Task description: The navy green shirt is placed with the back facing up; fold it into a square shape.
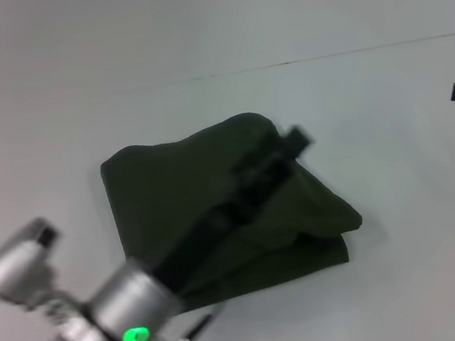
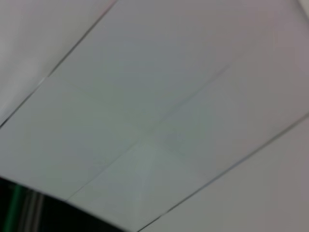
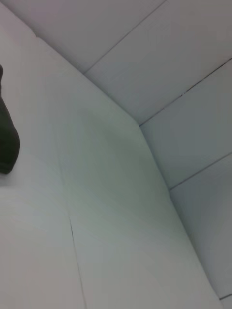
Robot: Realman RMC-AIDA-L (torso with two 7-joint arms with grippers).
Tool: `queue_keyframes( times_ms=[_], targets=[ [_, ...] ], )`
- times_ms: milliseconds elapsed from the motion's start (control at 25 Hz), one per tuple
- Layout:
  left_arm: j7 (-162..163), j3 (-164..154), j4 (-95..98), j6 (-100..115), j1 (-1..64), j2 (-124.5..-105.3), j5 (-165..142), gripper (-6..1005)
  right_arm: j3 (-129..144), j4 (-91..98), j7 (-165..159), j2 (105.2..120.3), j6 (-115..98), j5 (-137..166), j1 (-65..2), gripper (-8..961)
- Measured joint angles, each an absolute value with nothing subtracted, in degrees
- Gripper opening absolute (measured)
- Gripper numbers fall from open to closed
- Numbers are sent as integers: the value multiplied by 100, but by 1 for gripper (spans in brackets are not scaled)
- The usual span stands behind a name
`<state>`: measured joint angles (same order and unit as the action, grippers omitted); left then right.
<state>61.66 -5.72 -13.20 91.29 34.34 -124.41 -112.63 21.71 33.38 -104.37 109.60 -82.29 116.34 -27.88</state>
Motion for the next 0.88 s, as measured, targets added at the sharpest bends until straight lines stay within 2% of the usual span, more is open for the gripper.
queue_keyframes(
  times_ms=[240,360,480,720,880],
  targets=[
    [6202,-716,135,9852,3084,-12412,-11270,775,2516,3339,-11487,10769,-8271,11665,-3007,886],
    [6165,-753,627,9866,2935,-12407,-11257,790,2720,3339,-11793,10744,-8300,11666,-3107,886],
    [6140,-665,936,9785,2805,-12403,-11217,790,2801,3314,-11802,10822,-8300,11665,-3201,885],
    [6087,-567,1311,9683,2673,-12394,-11193,789,2864,3276,-11630,11099,-8189,11660,-3294,884],
    [6085,-583,1512,9638,2658,-12387,-11190,789,3183,3142,-11647,11186,-7880,11667,-3288,883]
  ],
)
